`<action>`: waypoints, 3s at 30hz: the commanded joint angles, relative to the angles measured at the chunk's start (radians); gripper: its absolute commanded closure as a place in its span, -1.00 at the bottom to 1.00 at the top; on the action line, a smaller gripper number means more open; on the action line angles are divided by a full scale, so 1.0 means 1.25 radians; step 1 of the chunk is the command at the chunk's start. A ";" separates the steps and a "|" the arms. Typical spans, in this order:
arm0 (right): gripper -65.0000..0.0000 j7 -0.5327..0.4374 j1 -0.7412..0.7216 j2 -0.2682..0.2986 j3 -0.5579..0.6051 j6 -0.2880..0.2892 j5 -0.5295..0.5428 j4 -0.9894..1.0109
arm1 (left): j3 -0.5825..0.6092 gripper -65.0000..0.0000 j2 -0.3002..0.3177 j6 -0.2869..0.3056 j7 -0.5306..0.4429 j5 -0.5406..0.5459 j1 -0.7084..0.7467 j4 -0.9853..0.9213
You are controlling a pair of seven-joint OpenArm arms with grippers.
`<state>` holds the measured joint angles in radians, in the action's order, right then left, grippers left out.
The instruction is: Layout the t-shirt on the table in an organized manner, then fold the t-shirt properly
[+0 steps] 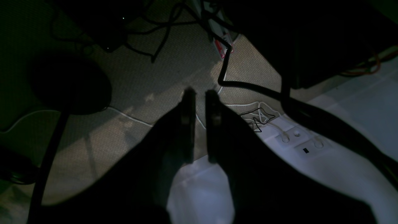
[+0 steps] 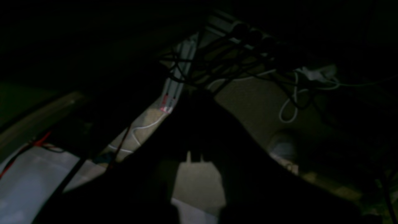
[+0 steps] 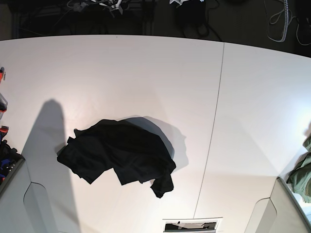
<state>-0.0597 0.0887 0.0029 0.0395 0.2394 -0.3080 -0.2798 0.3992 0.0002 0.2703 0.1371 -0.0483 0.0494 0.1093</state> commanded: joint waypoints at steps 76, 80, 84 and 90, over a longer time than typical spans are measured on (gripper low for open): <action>-0.09 0.240 0.512 0.343 -0.314 0.083 0.522 -1.534 | -0.383 -0.09 0.242 -0.061 0.142 0.098 0.731 1.759; -0.13 0.247 0.413 0.343 -0.310 0.080 0.528 -1.476 | -0.383 -0.09 0.242 -0.057 0.142 0.135 0.671 1.742; -0.13 0.246 0.311 0.343 -0.286 0.080 0.527 -1.382 | -0.381 -0.09 0.271 -0.051 0.140 0.166 0.580 1.678; -0.13 0.246 0.137 0.331 -0.232 0.080 0.501 -1.220 | -0.336 -0.09 0.295 -0.051 0.139 0.201 0.381 1.512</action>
<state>0.2722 0.2676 0.4030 -0.2447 0.3515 0.3134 -1.7859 -0.0162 0.3626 0.2081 0.3298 0.1947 0.5266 1.9812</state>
